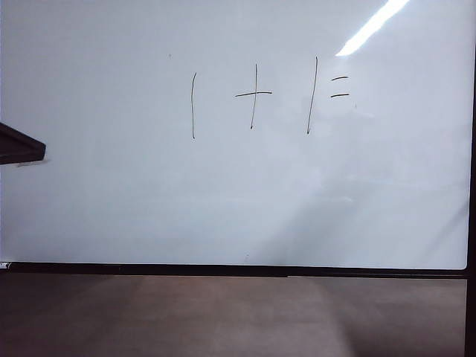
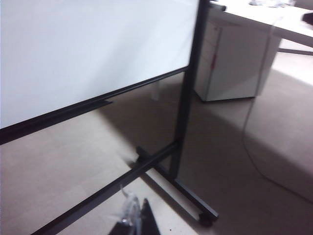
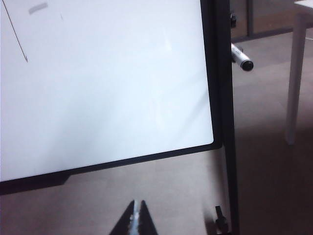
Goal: Reach to the right to find the marker pen, pick it up, and write the answer to the math problem on the whiteboard.
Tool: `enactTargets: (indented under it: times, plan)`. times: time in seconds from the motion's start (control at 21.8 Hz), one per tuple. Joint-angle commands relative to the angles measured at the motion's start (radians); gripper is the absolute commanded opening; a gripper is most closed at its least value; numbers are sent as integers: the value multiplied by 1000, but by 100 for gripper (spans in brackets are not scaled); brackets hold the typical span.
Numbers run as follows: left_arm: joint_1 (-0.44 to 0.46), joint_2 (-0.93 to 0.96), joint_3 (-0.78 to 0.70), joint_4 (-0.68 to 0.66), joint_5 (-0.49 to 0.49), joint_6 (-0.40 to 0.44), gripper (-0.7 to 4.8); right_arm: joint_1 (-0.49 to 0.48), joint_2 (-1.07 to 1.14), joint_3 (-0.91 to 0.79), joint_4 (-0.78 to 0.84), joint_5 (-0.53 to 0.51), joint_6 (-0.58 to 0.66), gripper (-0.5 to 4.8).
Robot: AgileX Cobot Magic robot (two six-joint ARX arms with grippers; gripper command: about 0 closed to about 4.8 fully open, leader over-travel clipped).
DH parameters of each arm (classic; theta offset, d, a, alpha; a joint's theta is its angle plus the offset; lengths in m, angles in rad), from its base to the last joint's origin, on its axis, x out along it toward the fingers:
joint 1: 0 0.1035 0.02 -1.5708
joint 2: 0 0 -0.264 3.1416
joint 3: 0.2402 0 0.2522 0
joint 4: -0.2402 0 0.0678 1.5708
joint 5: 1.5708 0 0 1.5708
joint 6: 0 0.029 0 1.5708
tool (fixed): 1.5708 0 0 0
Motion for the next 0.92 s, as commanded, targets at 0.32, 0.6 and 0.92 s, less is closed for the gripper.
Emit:
enactTargets:
  times: [0.32, 0.6, 0.92]
  plan:
    - [2, 1, -1, -2, -3, 3, -4, -40, 146, 481, 261, 384, -102, 3]
    - [0, 1, 13, -4, -3, 3, -4, -177, 660, 767, 550, 131, -126, 16]
    - [1, 317, 299, 39, -3, 3, -4, -543, 1131, 821, 819, -401, 201, 236]
